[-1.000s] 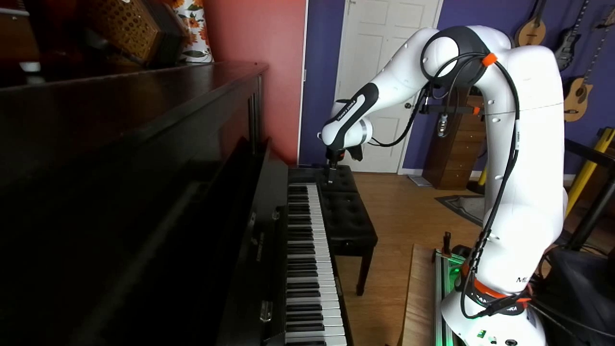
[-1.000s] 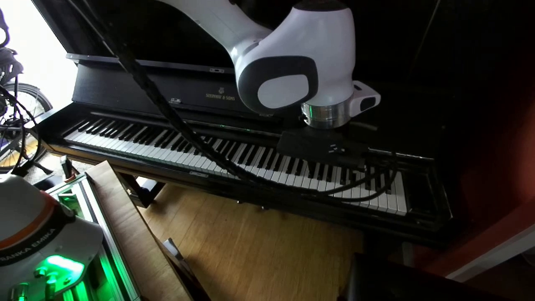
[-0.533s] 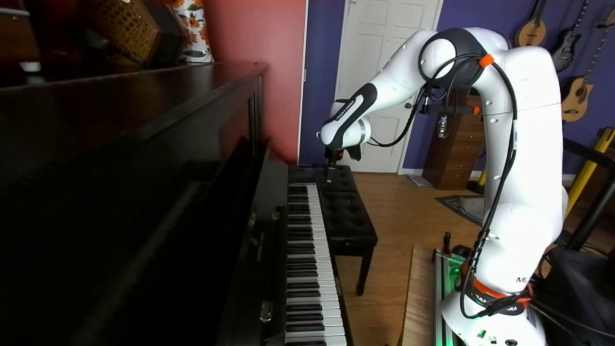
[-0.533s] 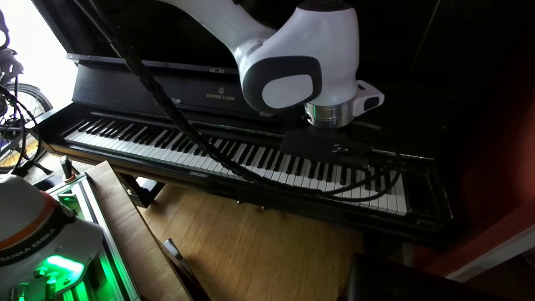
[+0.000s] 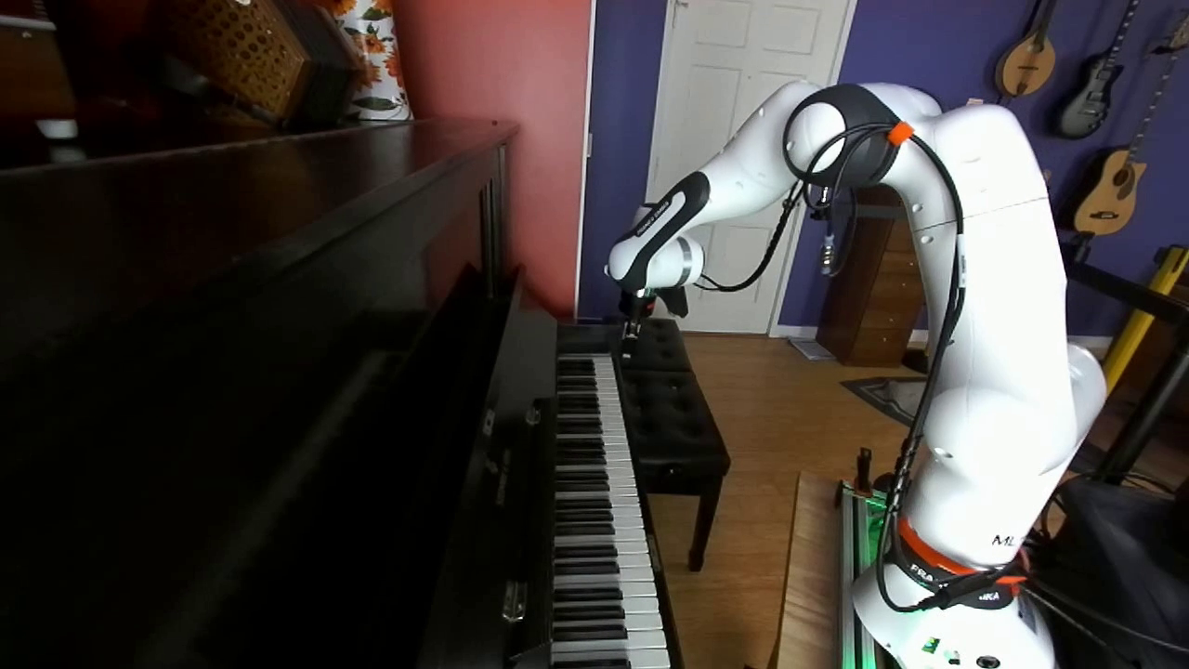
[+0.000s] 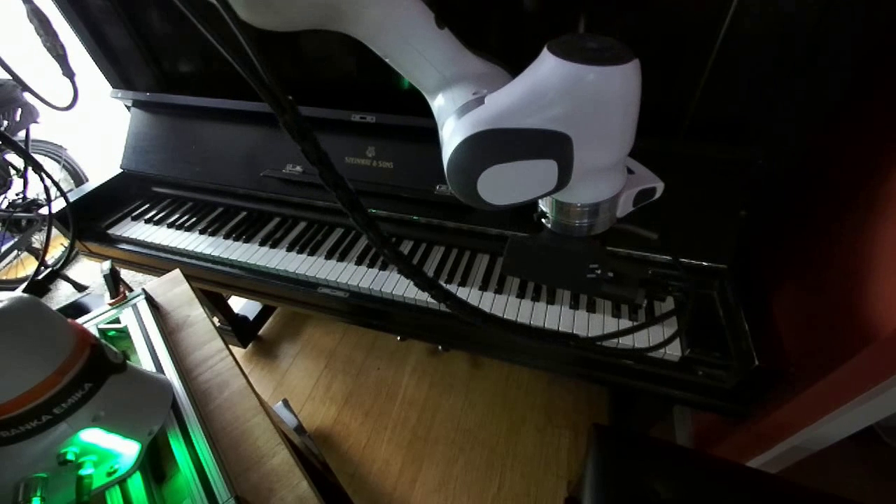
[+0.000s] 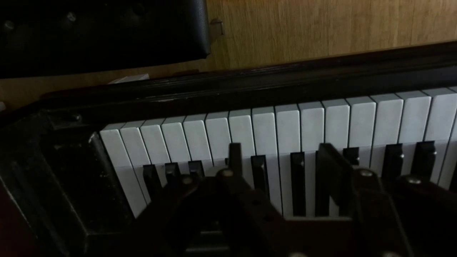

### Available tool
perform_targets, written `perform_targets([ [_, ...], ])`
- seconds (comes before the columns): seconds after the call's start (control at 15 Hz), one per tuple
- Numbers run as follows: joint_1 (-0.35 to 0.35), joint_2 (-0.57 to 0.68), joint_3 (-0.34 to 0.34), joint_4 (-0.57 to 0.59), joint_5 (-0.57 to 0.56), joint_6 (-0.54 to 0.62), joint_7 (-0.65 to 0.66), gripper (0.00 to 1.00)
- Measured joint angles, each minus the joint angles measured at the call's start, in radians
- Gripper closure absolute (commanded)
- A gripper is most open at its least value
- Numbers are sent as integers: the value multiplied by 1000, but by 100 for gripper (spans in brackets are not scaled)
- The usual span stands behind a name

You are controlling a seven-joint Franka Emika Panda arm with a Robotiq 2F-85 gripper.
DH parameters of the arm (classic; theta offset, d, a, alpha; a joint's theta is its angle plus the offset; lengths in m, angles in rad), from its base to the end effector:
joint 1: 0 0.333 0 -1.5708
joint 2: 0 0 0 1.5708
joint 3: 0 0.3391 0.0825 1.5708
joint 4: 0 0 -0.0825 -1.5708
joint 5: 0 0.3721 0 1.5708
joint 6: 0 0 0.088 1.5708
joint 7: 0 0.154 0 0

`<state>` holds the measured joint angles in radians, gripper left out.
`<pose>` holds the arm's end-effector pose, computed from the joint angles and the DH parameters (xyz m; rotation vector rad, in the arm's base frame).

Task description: Push a white key on the piano

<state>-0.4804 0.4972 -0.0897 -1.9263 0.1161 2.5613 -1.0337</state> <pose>0.5490 -0.3475 0.2265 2.9983 0.5841 0.1813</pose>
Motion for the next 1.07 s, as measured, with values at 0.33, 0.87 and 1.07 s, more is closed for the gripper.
perform_targets([
  [0.33,-18,82,17,99,13,-97,-25,100],
  [0.87,-18,200,15,229,9,-161,-27,100],
  [1.07,-18,236,11,267,5,-169,-27,100],
])
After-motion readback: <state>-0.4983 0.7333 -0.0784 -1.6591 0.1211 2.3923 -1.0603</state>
